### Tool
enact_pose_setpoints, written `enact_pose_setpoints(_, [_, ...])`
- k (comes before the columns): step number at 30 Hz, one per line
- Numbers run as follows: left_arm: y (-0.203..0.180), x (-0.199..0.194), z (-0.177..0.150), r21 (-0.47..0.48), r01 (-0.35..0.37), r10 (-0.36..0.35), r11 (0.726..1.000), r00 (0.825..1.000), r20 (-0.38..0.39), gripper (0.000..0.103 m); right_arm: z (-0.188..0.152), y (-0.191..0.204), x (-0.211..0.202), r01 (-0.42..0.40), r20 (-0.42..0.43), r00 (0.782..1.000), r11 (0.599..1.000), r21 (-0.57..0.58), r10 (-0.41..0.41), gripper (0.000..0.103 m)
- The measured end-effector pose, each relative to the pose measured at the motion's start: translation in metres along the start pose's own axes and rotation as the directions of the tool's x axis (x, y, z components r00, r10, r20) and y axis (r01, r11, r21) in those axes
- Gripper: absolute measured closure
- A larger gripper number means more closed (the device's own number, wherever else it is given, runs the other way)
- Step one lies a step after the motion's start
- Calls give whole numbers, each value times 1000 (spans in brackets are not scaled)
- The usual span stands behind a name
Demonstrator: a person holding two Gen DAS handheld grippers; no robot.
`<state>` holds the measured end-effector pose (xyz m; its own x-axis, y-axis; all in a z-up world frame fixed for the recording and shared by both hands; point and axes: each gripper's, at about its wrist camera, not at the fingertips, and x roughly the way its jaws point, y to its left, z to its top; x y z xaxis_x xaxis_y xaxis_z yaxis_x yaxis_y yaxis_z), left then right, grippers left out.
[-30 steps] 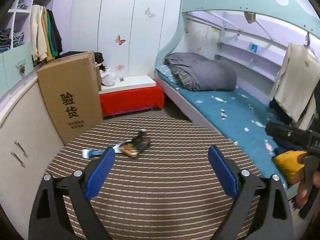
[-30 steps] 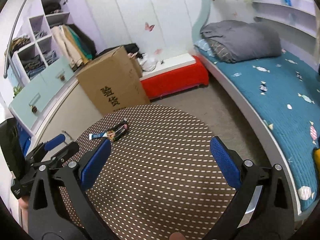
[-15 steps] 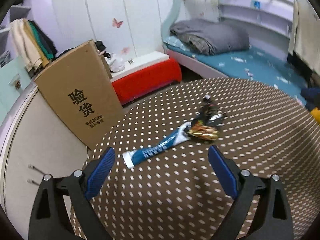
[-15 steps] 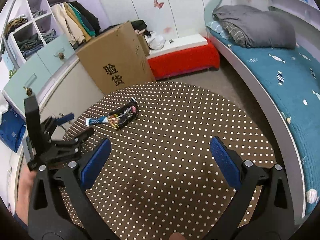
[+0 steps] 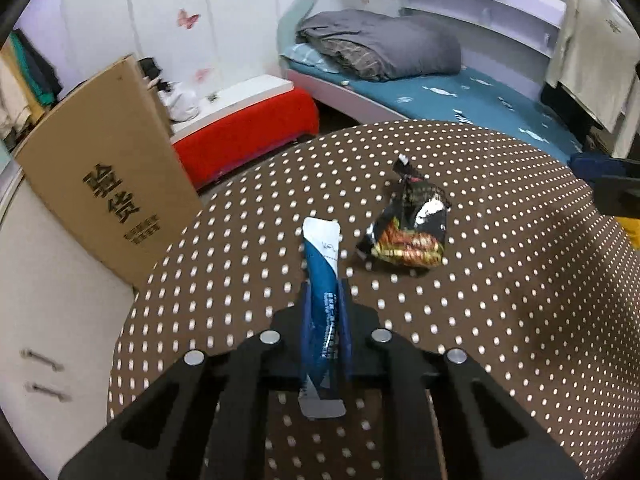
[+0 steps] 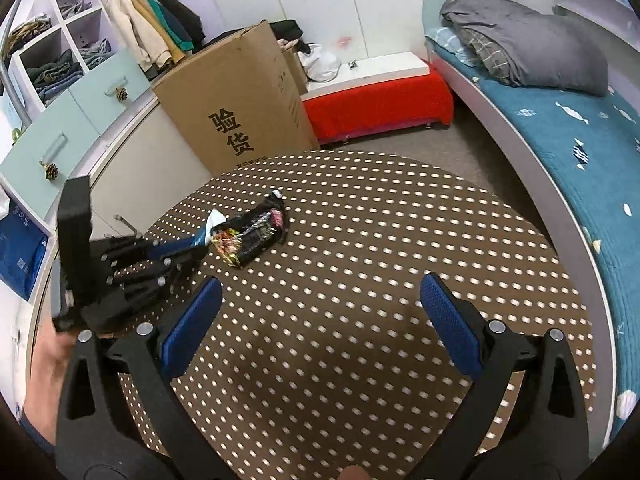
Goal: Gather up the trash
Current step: 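Grasp the toothpaste tube with the left tool while the right tool grasps the dark wrapper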
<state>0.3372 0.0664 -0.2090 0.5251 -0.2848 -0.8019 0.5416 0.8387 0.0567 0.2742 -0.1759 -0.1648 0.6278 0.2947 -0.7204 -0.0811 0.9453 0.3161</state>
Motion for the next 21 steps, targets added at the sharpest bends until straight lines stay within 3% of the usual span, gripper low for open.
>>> enact_pose_setpoints(5, [4,-16,-22,-140,-9,9,990,1000,3,92,8,21,30,-26,-42,999,1000,-9,26,6])
enact_pose_setpoints(8, [7,-23,-33,-192,-47,51,980,999,13,89,14,37,60,-19,-65,998,1000,4,19,6])
enact_pose_setpoints(14, [7,-25,-36,-236,-74,83,969,996,29,79,23,62,103,113,-50,992,993,-18,-113,7])
enact_pose_setpoints(16, [5,-25,-37,-242,-84,94,967,995,30,82,24,73,111,173,-30,984,982,-69,-175,17])
enact_pose_setpoints(17, [2,-24,-34,-251,-79,90,965,995,31,87,23,77,112,175,-19,984,981,-90,-177,32])
enact_pose_setpoints(19, [2,-26,-36,-278,-58,70,959,997,35,90,18,85,109,175,-14,984,975,-138,-178,40])
enact_pose_setpoints(20, [1,-27,-38,-287,-53,66,956,997,37,91,15,84,106,157,-22,987,977,-146,-162,53])
enact_pose_setpoints(21, [1,-27,-39,-292,-52,65,955,997,37,91,11,83,101,147,-23,988,977,-156,-152,55])
